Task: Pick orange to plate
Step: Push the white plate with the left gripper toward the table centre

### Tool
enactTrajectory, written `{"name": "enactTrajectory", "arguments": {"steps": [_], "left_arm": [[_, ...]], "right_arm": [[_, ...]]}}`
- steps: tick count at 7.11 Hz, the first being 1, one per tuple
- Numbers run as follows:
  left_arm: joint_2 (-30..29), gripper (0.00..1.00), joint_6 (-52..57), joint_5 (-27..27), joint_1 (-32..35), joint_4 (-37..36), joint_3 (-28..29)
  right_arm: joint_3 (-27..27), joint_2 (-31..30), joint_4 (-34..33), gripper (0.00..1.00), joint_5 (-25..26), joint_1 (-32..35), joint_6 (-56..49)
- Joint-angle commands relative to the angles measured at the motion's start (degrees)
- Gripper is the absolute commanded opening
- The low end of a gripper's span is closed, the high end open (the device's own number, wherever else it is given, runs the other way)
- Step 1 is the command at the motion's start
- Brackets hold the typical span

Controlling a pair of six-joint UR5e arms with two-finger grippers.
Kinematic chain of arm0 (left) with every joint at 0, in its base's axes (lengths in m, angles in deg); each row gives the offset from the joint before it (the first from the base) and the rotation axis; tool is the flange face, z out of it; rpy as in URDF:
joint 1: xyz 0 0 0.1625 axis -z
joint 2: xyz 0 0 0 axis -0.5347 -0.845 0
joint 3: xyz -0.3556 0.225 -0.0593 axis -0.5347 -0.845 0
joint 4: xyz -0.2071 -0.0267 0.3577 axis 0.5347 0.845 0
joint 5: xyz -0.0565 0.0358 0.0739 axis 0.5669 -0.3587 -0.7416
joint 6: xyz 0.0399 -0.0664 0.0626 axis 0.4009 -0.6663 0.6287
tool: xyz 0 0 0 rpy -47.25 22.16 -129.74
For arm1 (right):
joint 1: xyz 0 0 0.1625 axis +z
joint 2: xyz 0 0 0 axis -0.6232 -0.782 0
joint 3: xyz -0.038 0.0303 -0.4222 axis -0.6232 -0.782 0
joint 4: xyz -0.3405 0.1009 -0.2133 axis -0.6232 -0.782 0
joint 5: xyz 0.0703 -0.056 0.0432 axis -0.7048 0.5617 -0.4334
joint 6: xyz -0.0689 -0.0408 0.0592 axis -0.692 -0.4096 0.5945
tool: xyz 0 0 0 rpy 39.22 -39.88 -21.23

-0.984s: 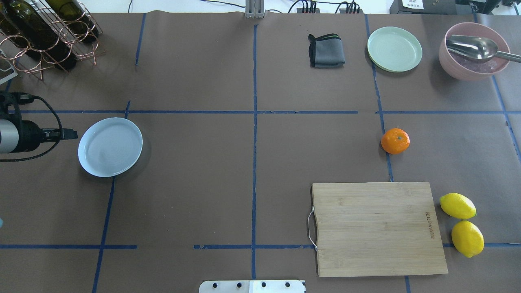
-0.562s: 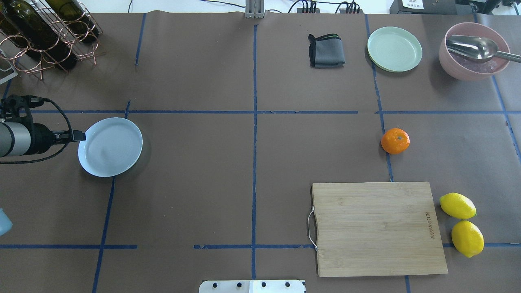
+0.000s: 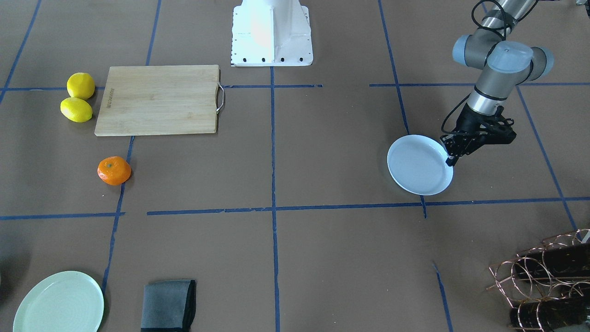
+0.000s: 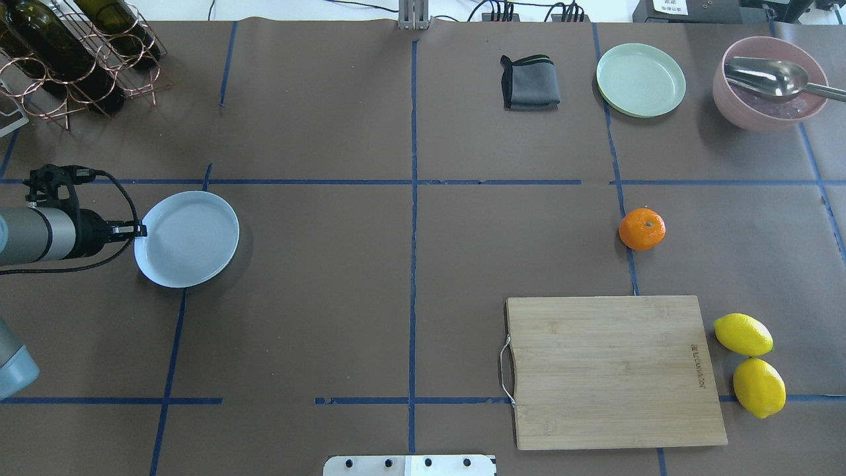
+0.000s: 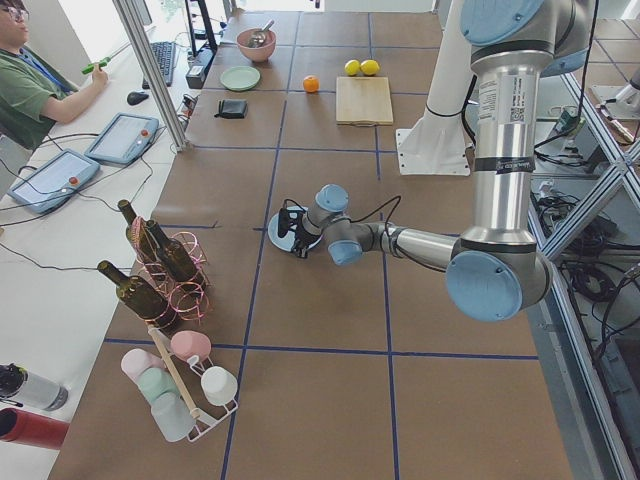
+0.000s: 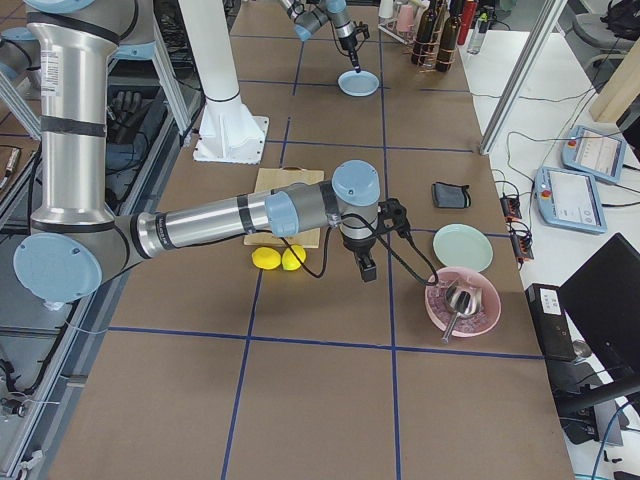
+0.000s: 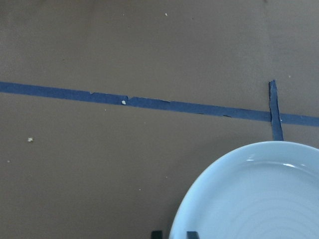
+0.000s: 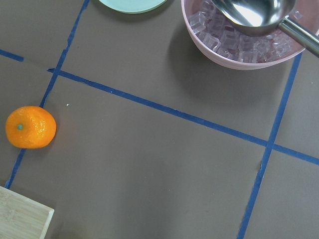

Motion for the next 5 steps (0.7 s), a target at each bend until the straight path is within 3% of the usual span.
{"name": "enactTrajectory", "arguments": {"steps": [1,3,5], "left_arm": [[-0.56,0.00,0.22,0.54,0.11,-0.08,-3.09],[-7.63,0.00,-0.66,0.46,0.11,-1.99,-3.90],[-20.26,0.00,-7.20,0.19,-0.59,-12.33,-2.33]], "right_arm": [[0.00,-0.01,0.00,1.00,-0.30,0.00,0.00],[0.17,-0.01,0.00,1.00,-0.30,0.00,0.17],[0.35,-0.01,0.00,1.00,-0.30,0.00,0.79]]}}
